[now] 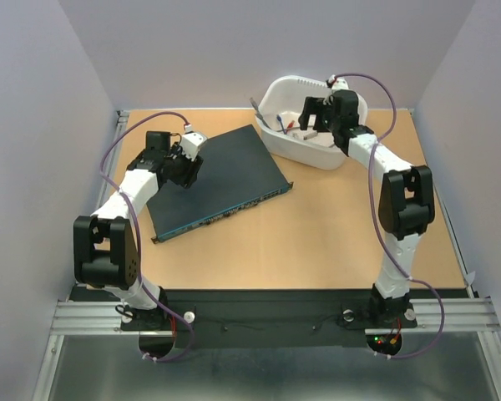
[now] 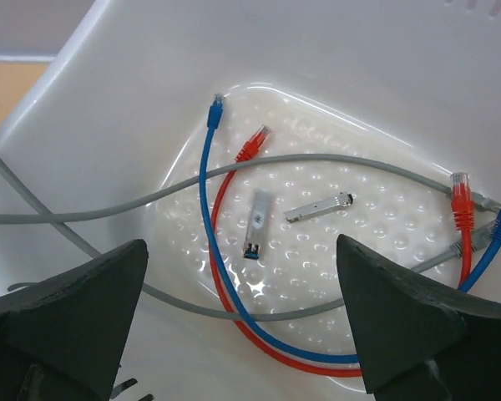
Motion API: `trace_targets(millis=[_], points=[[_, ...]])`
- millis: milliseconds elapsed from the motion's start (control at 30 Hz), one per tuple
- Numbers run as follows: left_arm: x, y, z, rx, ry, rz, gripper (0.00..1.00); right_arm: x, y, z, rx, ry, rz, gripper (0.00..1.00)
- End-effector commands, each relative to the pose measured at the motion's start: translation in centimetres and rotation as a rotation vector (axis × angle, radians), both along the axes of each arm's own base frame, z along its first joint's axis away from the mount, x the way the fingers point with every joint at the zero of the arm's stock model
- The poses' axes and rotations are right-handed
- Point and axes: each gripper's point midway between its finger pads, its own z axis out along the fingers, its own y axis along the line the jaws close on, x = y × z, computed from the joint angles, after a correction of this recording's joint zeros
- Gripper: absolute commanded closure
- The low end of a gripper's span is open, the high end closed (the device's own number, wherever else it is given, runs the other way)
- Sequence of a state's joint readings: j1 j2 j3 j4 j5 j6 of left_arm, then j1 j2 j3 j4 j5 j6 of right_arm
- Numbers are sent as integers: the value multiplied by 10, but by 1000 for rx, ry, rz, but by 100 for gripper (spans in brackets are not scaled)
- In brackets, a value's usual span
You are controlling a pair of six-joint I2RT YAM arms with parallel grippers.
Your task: Pull the plug from the switch port
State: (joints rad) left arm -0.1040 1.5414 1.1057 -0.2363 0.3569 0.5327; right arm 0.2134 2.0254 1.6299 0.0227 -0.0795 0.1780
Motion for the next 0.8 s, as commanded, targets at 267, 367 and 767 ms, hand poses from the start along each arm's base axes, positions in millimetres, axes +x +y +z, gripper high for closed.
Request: trace_targets(millis=[267,367,767], points=[[-5,14,37,6,-88,70,40,-80,-37,129,39,-168,-115,0],[-9,33,39,6,-103,137,39,-124,-65,99,87,-83,-201,0],[-44,104,28,24,-95,366,39,-229,-158,-2,159,59,-602,0]])
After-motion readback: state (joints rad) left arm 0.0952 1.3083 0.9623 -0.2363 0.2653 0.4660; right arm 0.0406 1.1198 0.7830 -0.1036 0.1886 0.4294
